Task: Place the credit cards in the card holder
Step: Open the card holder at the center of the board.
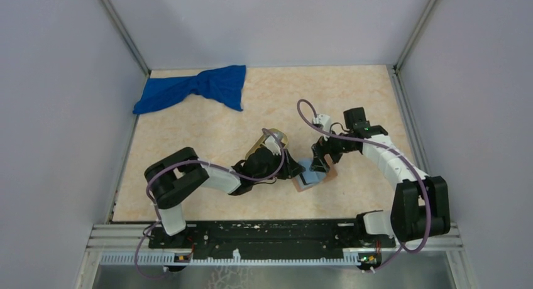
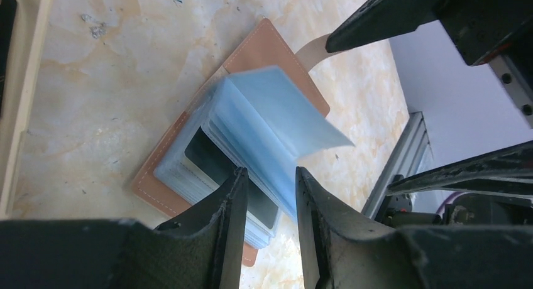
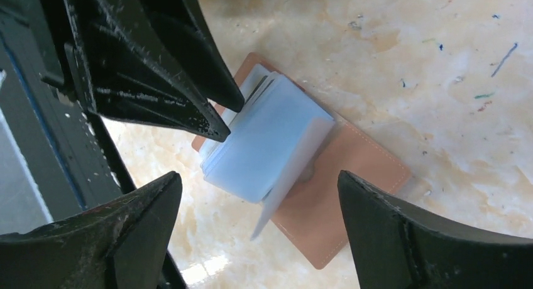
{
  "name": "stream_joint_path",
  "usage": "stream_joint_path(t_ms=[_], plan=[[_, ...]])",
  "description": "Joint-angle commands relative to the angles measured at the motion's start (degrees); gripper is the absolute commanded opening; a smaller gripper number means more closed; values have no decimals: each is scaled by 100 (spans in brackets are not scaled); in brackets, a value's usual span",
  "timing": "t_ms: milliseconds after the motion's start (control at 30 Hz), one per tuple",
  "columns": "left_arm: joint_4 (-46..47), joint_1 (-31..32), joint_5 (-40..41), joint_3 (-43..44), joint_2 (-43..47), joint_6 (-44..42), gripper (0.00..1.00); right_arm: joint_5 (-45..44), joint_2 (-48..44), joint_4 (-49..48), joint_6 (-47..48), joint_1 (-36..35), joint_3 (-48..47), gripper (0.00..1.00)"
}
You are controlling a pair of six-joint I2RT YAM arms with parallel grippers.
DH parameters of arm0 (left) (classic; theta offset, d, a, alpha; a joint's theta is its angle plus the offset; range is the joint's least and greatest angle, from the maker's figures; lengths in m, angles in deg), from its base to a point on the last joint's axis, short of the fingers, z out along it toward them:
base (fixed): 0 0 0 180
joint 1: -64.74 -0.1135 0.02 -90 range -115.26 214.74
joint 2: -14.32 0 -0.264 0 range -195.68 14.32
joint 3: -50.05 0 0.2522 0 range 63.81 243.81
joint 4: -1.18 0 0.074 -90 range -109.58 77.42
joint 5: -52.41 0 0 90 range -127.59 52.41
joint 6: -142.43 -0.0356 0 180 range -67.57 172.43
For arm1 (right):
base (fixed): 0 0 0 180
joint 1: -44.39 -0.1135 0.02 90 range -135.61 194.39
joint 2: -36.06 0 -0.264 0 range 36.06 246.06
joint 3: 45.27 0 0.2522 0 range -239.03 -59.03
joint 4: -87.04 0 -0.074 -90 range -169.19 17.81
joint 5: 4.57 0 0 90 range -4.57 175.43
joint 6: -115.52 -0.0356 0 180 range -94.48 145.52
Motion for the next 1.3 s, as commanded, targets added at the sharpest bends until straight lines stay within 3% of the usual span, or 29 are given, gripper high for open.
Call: stream_joint_path(t_ms=[0, 267, 533, 733, 833, 933, 1000, 1067, 1267], plan=[[1032, -131, -587, -133, -276, 256, 40, 366, -27, -232, 545, 5, 373, 98], [1574, -188, -845, -57, -689, 507, 39, -201, -232, -1070, 207, -7, 818, 98], [1393, -188, -754, -23, -671, 449, 36, -1222, 100, -1249, -344, -41, 651, 94], [1008, -189, -605, -120, -440, 281, 35, -1571, 495, -1039, -455, -41, 368, 46], [741, -188, -506, -205, -224, 135, 36, -1652, 572, -1014, -467, -48, 325, 33], [474, -179, -341, -350, 137, -72, 36, -1793, 515, -1043, -466, -48, 317, 33], [338, -166, -287, -432, 346, -178, 37, -1931, 441, -1040, -447, -48, 291, 49], [206, -155, -280, -459, 521, -294, 37, -2107, 276, -1088, -406, -53, 293, 56], [279, -144, -444, -657, 810, -497, 37, -1926, -699, -1479, -298, -48, 497, 55]])
